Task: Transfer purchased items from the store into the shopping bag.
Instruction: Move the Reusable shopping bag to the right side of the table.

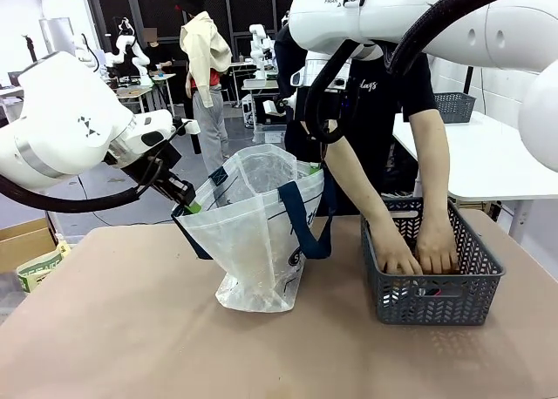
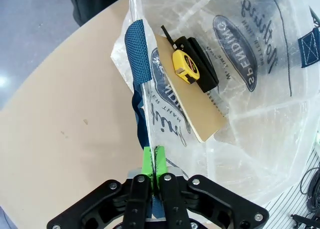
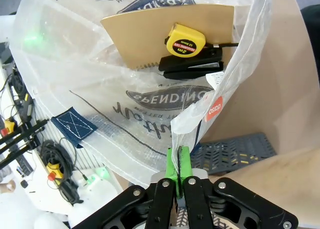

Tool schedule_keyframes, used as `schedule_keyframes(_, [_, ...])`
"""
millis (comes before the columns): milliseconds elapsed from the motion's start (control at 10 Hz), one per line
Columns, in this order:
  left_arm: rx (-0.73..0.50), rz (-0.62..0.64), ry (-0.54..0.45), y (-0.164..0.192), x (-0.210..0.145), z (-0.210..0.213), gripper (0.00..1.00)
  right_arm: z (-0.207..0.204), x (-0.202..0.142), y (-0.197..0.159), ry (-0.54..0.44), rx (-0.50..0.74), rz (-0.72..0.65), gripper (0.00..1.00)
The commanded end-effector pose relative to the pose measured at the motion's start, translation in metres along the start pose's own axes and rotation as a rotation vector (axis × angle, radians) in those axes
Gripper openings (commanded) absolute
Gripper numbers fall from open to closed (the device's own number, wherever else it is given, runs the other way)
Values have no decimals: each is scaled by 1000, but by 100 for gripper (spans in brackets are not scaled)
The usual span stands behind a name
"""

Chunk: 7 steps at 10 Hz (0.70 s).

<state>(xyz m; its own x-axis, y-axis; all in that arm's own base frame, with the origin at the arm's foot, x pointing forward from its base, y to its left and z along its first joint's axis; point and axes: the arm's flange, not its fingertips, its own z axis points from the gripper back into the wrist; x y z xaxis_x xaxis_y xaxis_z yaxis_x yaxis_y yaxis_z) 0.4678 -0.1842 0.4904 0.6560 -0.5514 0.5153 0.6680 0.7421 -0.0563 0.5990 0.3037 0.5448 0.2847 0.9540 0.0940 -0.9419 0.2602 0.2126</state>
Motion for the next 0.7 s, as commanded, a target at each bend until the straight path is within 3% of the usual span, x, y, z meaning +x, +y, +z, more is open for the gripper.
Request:
schedule_keyframes(0, [4,9,-5,1,0,0,0,0,0,0,1,0,0,0])
schedule_keyframes(600, [4,9,-5,1,0,0,0,0,0,0,1,0,0,0])
